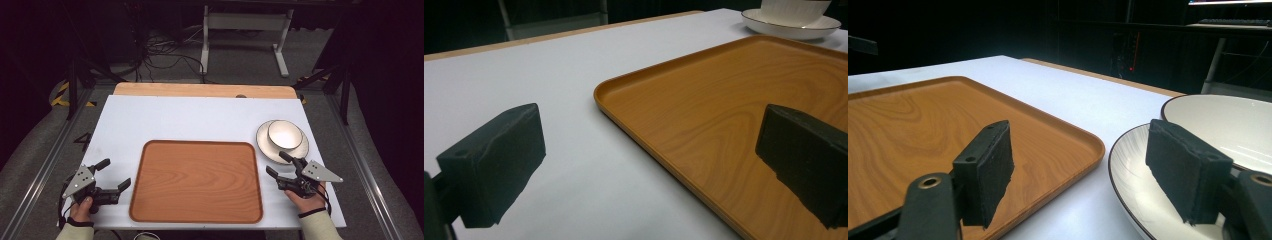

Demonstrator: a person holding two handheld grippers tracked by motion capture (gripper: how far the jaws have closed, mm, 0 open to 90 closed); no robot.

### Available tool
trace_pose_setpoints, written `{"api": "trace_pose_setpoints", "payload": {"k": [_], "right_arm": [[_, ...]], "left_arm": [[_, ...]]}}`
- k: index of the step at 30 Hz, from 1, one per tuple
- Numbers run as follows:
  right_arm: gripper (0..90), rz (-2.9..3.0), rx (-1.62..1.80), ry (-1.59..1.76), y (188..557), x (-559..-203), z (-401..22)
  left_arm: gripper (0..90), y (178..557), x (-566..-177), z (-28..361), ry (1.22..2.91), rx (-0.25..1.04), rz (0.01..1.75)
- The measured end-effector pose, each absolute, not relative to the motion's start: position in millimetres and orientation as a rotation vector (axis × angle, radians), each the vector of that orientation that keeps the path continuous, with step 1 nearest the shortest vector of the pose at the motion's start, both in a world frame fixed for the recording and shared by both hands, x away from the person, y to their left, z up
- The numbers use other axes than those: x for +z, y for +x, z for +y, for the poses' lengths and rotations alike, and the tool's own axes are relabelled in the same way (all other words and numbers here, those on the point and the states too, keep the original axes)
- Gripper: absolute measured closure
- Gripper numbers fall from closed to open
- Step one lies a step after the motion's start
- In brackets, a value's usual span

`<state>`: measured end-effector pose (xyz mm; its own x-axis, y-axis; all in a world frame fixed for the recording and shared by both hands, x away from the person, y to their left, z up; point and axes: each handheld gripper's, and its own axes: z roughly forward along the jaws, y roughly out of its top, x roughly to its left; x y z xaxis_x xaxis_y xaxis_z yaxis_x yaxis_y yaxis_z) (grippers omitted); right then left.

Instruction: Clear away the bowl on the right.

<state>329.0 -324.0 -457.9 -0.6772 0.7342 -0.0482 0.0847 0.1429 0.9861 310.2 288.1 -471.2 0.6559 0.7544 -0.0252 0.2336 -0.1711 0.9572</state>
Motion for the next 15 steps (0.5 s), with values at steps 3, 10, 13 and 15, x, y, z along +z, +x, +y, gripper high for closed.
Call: {"api": "trace_pose_setpoints", "payload": {"k": [3,10,13,15], "right_arm": [[27.2,1.889,1.575,0.779,328.9,-458.0,-324.2],[27.2,1.891,1.574,0.785,329.1,-457.9,-324.2],[27.2,1.891,1.574,0.778,329.0,-457.9,-324.0],[27.2,1.889,1.574,0.781,329.0,-457.9,-324.1]], "left_arm": [[0.3,310.3,-471.2,288.1,1.724,0.564,0.806],[0.3,310.4,-471.3,287.5,1.723,0.567,0.804],[0.3,310.2,-471.2,287.6,1.726,0.567,0.803],[0.3,310.1,-471.2,287.7,1.728,0.569,0.799]]}}
